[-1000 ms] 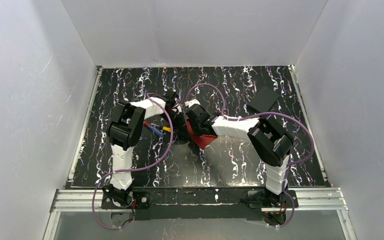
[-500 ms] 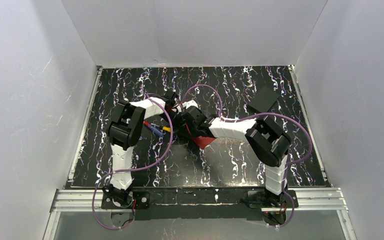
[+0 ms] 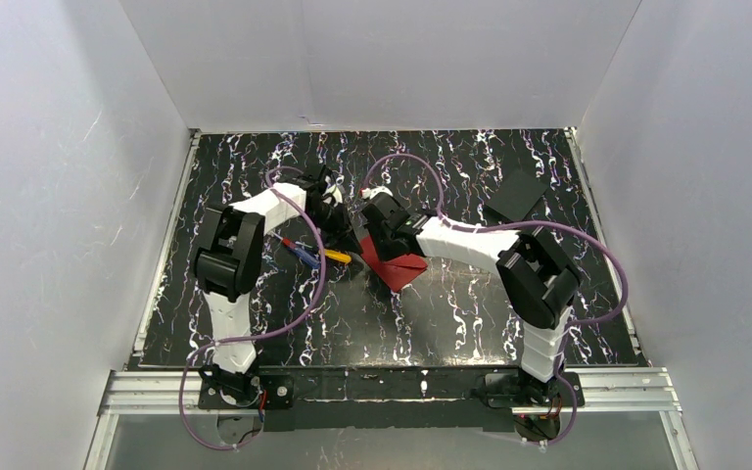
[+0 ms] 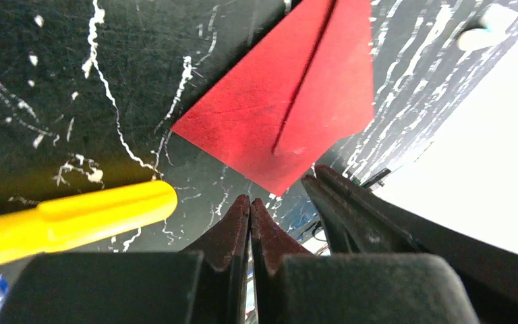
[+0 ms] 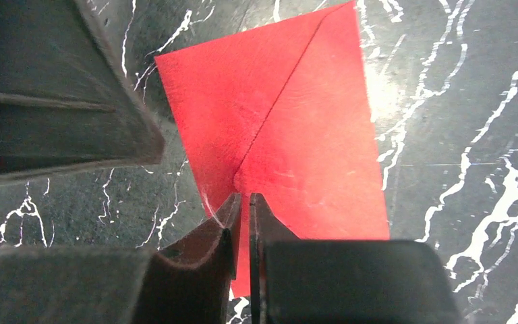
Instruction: Place the letter into the envelope and seal it
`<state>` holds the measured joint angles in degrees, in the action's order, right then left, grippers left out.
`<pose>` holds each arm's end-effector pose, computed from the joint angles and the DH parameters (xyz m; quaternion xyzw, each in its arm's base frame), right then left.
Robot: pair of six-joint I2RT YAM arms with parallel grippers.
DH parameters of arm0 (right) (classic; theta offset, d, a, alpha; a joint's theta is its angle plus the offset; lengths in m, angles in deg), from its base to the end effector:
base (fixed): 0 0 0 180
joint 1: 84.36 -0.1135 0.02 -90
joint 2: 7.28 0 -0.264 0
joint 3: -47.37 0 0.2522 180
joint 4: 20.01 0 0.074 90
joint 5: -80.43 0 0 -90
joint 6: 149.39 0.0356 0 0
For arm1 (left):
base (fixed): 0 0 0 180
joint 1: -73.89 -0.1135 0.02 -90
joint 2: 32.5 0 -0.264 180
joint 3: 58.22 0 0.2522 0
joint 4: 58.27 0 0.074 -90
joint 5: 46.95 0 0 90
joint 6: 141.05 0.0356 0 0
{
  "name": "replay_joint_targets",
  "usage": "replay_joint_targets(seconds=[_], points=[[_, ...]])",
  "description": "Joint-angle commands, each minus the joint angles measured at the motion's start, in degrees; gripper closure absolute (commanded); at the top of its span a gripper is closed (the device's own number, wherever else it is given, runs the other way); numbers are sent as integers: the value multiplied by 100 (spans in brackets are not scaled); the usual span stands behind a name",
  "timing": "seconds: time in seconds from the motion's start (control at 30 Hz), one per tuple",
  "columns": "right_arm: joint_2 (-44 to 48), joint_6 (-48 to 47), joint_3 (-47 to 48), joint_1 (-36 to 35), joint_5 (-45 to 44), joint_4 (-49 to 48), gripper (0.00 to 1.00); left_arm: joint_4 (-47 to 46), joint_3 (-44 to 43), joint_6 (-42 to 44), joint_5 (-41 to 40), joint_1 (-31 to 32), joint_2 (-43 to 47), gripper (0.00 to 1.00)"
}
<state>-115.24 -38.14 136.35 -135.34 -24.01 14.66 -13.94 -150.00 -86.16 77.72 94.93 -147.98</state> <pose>0.2614 0.3084 0.1952 -0.2039 0.9211 0.0859 0.3204 0.3690 -0.1636 0.1547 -0.0584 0.9370 -0.3437 0.0228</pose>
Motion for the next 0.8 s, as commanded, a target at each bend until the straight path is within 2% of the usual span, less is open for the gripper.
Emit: replay_joint_targets(seconds=[0.0, 0.43, 0.57, 0.77], points=[[277, 14, 164, 130, -158, 148, 83, 141, -220, 57, 34, -64, 415, 100], [-335, -323, -253, 185, 126, -637, 82, -1187, -497, -1278, 422, -65, -546, 100], [-386, -399, -471, 185, 205, -648, 82, -1217, -505, -1250, 276, -59, -663, 100], [-256, -747, -1081, 153, 299, -470, 82, -787, -524, -887, -147, -64, -898, 100]])
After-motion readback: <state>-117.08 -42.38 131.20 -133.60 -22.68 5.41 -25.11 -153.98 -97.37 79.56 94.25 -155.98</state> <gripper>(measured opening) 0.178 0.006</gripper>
